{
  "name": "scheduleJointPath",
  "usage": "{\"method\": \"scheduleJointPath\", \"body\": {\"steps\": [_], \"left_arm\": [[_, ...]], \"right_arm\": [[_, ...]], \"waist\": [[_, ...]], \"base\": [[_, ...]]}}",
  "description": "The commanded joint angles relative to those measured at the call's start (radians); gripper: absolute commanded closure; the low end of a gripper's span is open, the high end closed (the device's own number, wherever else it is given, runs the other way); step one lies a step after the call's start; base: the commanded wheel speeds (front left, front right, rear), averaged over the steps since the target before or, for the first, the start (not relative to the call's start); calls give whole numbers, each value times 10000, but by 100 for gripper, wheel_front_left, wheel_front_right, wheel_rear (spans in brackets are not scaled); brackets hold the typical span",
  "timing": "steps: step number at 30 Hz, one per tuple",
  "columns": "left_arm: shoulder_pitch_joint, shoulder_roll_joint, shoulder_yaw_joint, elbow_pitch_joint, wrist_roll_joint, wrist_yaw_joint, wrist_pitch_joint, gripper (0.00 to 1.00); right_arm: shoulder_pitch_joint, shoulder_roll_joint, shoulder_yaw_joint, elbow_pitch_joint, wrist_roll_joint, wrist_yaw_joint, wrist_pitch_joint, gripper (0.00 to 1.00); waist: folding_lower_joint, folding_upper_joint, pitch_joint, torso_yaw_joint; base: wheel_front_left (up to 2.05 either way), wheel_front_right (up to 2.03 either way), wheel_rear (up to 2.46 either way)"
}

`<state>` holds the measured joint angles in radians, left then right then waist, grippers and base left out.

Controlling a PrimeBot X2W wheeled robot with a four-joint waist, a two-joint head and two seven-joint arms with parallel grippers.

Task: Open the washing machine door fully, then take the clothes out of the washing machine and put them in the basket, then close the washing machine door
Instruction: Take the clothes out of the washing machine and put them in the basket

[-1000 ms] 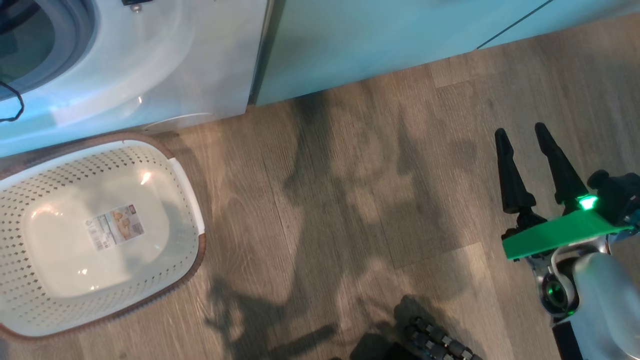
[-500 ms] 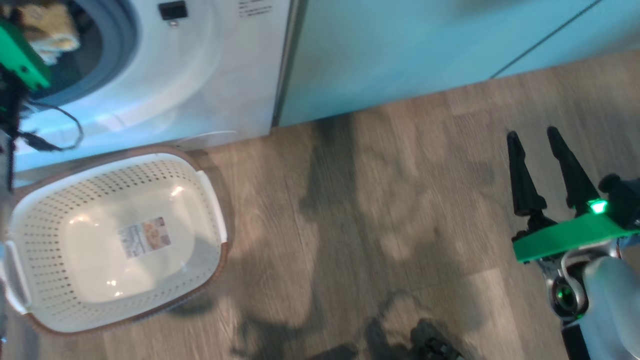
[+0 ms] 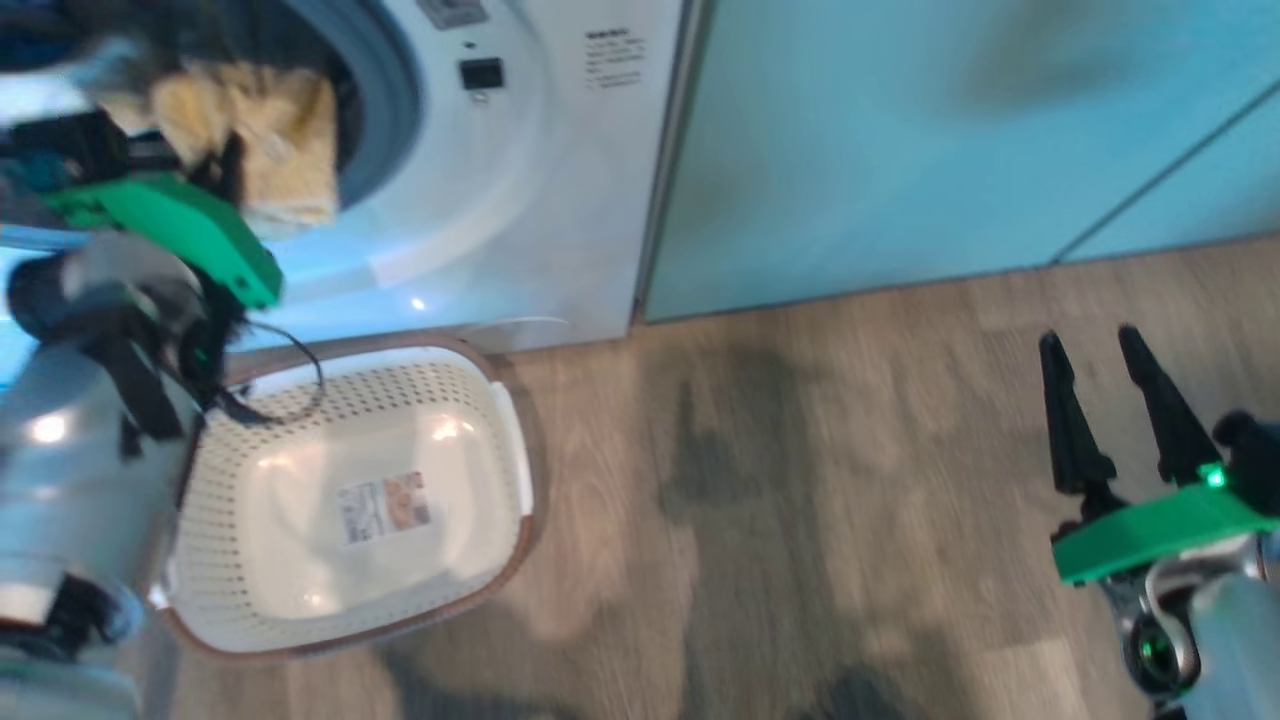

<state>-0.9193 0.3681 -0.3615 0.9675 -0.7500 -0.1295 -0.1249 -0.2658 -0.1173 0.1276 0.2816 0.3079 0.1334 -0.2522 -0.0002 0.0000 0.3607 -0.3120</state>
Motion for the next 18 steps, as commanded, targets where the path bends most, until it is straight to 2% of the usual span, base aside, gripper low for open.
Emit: {"method": "scheduleJointPath", "body": {"steps": [1,7,18], "left_arm": [[47,362,142,-467,-56,-11,-250,100],[1039,81,137,-1281,-295,33,-753,100],[3504,-13,130,-3537,-428,710,-1012,100]], "right_arm": [[227,-184,70,-224,15,-27,-95,0],[510,-274,71,-158,76,-27,-95,0],[825,-454,24,-103,109,-27,-95,0]], "waist": [[2,0,-450,462],[2,0,-981,989],[2,0,-1632,1625]], "base": [[0,0,0],[0,0,0],[0,0,0]]}}
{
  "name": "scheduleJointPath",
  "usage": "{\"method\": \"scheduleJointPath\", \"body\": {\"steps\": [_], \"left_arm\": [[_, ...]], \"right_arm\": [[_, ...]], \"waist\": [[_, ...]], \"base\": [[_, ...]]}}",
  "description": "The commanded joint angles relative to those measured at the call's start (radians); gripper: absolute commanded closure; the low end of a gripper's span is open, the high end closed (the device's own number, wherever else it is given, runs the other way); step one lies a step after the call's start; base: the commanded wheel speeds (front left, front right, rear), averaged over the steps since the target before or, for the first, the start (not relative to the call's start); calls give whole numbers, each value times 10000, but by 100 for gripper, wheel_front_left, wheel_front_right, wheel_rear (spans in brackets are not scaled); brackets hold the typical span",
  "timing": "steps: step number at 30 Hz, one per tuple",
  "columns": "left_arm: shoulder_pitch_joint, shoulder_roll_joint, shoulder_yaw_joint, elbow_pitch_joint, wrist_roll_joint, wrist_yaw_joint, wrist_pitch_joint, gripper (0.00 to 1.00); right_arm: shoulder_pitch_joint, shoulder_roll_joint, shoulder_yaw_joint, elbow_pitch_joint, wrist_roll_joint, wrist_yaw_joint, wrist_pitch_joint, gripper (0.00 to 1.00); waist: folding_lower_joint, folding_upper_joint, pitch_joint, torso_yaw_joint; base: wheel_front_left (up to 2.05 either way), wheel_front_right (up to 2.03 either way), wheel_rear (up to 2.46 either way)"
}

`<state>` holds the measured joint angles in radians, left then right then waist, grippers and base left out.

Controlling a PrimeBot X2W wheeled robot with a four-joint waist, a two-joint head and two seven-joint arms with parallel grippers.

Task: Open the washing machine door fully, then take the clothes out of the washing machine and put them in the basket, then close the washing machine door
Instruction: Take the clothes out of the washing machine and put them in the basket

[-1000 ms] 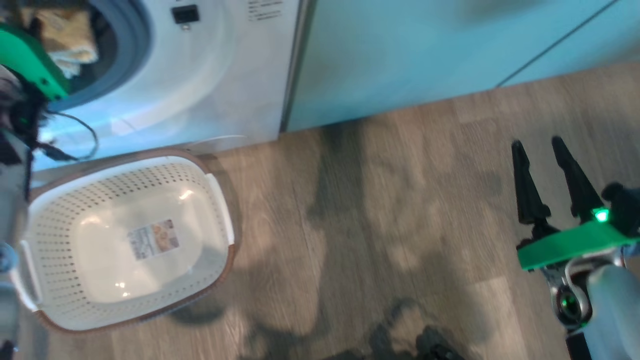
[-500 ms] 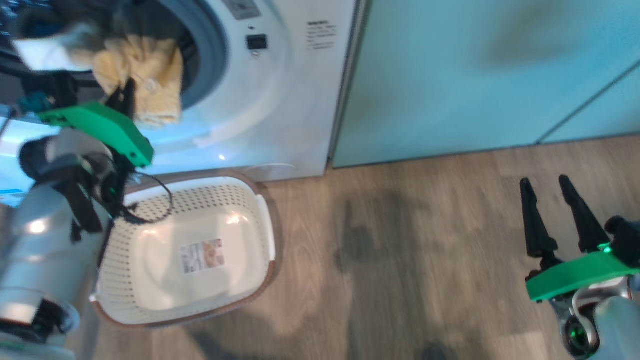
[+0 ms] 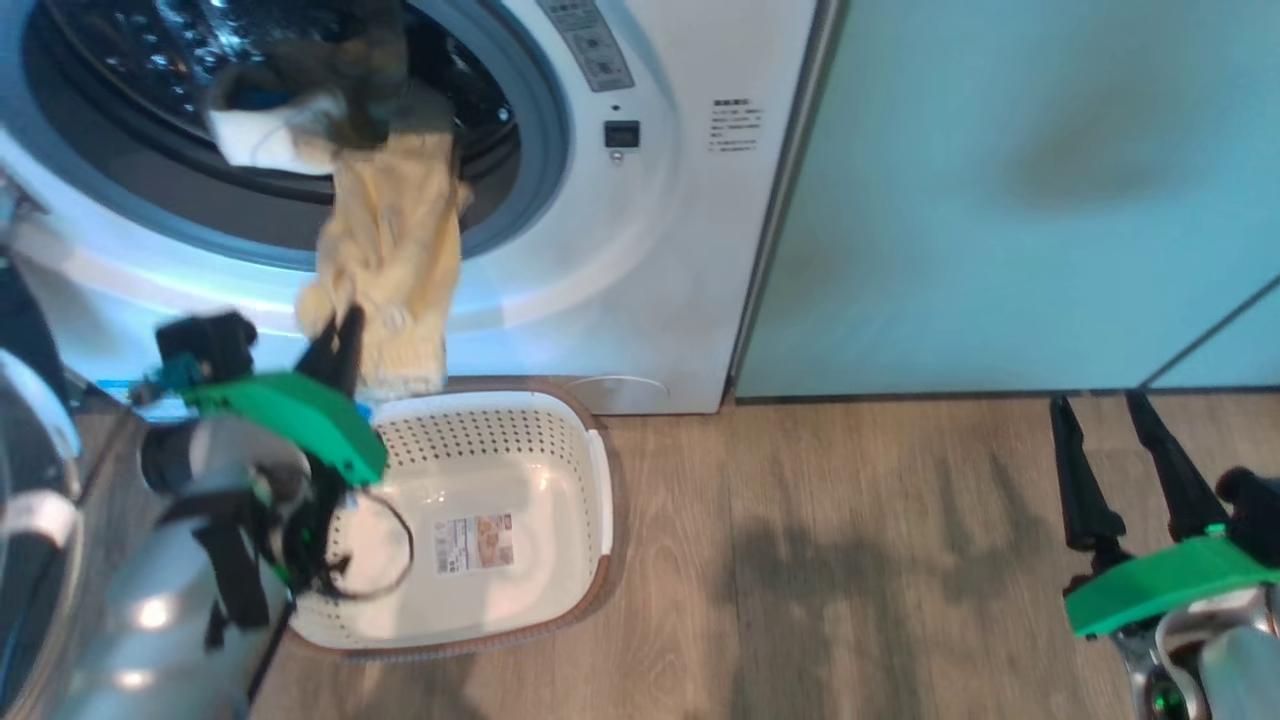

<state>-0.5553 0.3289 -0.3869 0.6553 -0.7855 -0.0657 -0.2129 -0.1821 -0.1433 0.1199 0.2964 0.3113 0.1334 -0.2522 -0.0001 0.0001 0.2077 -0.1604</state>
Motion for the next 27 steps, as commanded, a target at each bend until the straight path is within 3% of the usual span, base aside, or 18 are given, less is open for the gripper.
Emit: {"method": "scheduleJointPath", "body": {"steps": [1,8,13,20,27], "left_arm": [[119,373,360,-653,-99,153,-79,100],[1784,474,-43,-2006,-33,782,515,100],[2416,445,-270,-2163,20,1090,773,100],[2592,78,-595,-1240,-57,933,855,100],[1635,-435,-1096,816,203,470,884,100]], "right_arm": [[15,-205,96,-253,74,-27,-95,0],[156,-272,119,-285,78,-27,-95,0],[139,-313,172,-284,96,-27,-95,0],[15,-411,254,-301,116,-27,-95,0],[-215,-448,351,-340,130,-27,-95,0]], "waist": [[1,-1,-139,154],[1,-1,-247,364],[1,-1,-228,379],[1,-1,-26,296],[1,-1,377,57]], "base": [[0,0,0],[0,0,0],[0,0,0],[0,0,0],[0,0,0]]}}
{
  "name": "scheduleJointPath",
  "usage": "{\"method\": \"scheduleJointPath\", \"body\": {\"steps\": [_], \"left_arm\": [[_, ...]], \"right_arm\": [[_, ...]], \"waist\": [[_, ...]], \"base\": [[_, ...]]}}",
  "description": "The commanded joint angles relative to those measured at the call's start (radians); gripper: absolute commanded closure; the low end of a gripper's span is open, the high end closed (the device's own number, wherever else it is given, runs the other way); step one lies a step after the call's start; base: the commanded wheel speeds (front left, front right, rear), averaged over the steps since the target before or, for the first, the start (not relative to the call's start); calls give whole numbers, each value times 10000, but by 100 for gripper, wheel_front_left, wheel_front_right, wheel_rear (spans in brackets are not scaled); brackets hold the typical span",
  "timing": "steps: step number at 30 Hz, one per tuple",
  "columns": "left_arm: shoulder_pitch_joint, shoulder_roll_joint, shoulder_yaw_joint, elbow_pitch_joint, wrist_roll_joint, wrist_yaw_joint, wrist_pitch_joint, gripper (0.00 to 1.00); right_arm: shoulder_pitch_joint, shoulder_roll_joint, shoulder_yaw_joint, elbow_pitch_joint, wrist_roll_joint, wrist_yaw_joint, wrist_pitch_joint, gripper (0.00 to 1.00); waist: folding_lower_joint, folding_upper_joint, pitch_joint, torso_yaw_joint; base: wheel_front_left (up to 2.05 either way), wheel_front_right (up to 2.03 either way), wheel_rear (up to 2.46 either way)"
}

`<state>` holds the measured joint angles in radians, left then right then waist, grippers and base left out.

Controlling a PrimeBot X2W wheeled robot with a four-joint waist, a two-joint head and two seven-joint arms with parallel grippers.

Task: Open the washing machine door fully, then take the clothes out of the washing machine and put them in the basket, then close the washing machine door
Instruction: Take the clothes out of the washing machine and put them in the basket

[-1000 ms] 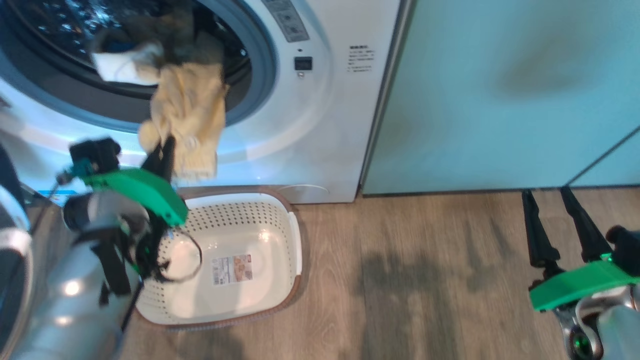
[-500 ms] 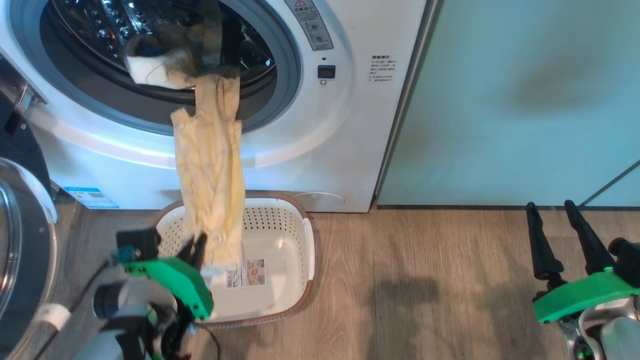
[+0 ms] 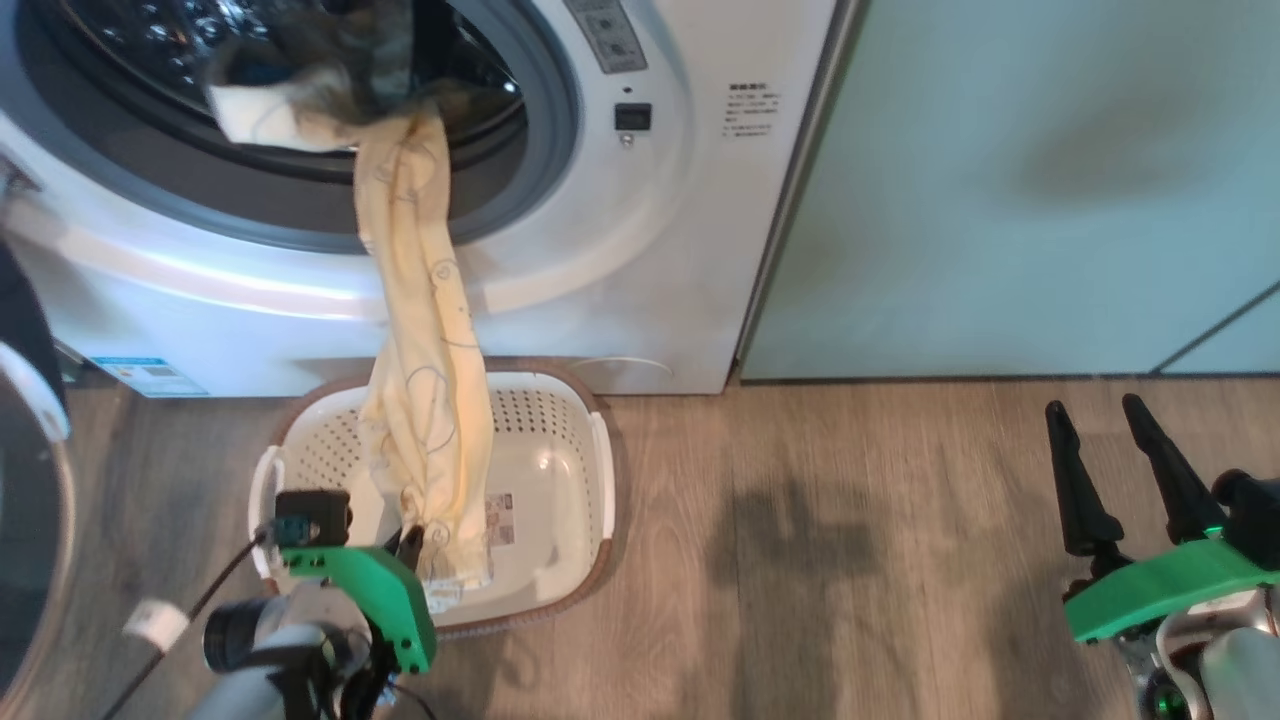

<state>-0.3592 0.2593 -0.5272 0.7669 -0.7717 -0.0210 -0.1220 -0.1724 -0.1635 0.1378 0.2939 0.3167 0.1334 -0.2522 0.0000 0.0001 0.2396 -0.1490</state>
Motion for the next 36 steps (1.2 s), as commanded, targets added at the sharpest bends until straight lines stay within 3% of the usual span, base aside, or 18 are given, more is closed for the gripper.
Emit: {"method": "scheduleJointPath", "body": {"steps": [1,9,17,26,36], "left_arm": [[-492,172,244,29,95,-64,-32,100],[-1908,-458,-298,2584,408,-675,-111,100],[-2831,-667,-617,4387,381,-1013,205,100],[-3262,-321,-595,5088,104,-1071,675,100],[-3279,-220,-524,5209,-78,-973,913,100]], "right_arm": [[-355,-246,179,-324,79,-27,-95,0],[-597,-158,72,-414,82,-27,-95,0],[-989,-118,68,-496,80,-27,-95,0],[-1440,-33,39,-602,70,-27,-95,0],[-1604,77,69,-586,57,-27,-95,0]], "waist": [[0,-1,128,-105],[0,-1,773,-507],[0,-1,1515,-926],[0,-1,2379,-1254],[0,-1,2590,-1425]], "base": [[0,0,0],[0,0,0],[0,0,0],[0,0,0],[0,0,0]]}}
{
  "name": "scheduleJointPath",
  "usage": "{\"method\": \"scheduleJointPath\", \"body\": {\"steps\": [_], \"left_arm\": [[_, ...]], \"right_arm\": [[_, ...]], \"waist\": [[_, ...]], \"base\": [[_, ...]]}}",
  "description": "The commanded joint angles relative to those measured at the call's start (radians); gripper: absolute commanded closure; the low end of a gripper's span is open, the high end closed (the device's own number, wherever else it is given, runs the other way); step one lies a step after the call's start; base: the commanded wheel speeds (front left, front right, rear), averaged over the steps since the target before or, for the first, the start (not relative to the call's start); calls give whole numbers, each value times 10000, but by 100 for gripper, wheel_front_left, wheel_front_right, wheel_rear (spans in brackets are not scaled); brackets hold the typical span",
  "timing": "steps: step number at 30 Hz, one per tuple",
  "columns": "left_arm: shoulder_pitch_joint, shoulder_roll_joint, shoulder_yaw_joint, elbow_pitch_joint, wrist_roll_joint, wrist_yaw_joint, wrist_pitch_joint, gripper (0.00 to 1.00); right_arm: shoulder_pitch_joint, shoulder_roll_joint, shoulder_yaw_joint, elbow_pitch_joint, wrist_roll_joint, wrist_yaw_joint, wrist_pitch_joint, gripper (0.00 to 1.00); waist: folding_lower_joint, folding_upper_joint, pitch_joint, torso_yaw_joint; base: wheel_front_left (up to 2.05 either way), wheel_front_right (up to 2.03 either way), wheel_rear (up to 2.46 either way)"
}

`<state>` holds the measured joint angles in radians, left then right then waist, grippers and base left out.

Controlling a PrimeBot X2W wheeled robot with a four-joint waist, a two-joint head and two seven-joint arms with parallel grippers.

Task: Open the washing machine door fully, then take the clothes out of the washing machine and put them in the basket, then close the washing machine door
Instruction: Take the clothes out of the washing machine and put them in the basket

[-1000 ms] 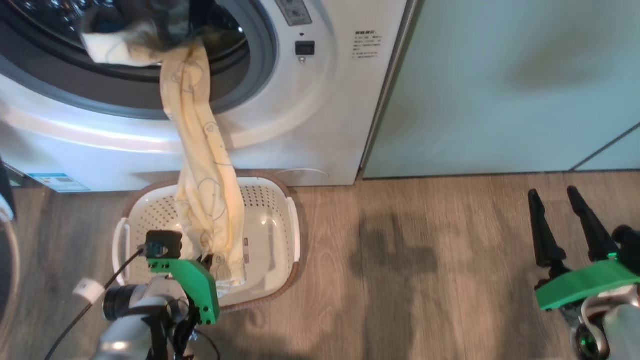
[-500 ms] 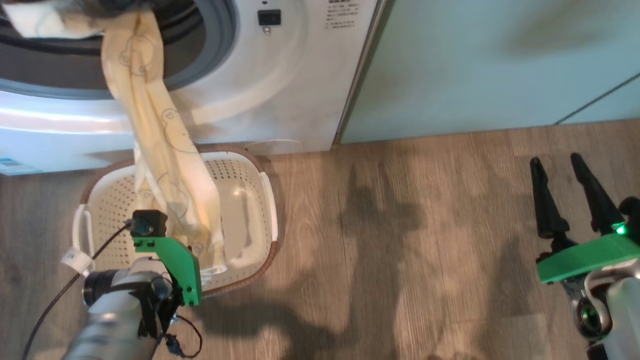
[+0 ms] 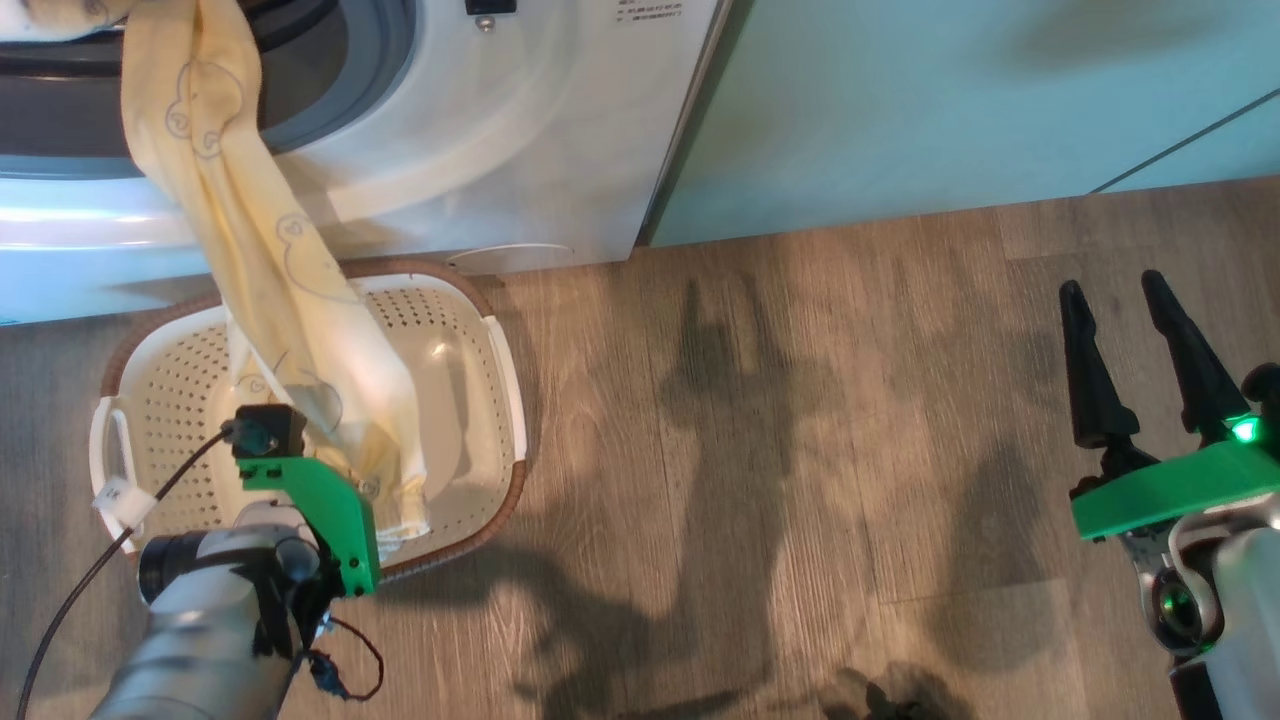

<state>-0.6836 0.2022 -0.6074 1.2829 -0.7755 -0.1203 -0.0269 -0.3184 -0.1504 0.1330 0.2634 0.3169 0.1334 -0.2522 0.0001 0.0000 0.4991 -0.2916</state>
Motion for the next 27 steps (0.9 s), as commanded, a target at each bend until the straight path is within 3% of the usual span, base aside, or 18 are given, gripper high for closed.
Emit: {"method": "scheduleJointPath", "body": {"steps": [1,3,4,6,8,9,23,27], "left_arm": [[-53,367,286,52,-37,58,-188,100],[-107,400,306,57,-39,150,-422,100],[-131,412,312,60,-46,148,-501,87],[-169,433,336,64,-71,151,-663,52],[-158,433,349,67,-103,141,-766,9],[-122,424,366,68,-128,134,-863,0],[280,549,780,-71,-362,55,-2310,0],[401,906,1363,-988,-219,352,-2342,0]], "right_arm": [[-148,-47,111,-278,54,-27,-95,0],[-145,-36,111,-268,48,-27,-95,0],[-136,-30,103,-261,47,-27,-95,0],[-105,-22,98,-240,41,-27,-95,0],[-66,-18,100,-212,29,-27,-95,0],[-41,-14,100,-199,22,-27,-95,0],[768,-88,-175,-109,-33,-27,-95,0],[994,-110,-238,-109,-40,-27,-95,0]], "waist": [[-1,0,-7,-3],[-1,0,-28,-14],[-1,0,-49,-16],[-1,0,-120,-21],[-1,0,-224,-17],[-1,0,-287,-13],[-1,0,-1705,364],[-1,0,-2110,573]], "base": [[0,0,0],[0,0,0],[0,0,0],[0,0,0],[0,0,0],[0,0,0],[0,0,0],[0,0,0]]}}
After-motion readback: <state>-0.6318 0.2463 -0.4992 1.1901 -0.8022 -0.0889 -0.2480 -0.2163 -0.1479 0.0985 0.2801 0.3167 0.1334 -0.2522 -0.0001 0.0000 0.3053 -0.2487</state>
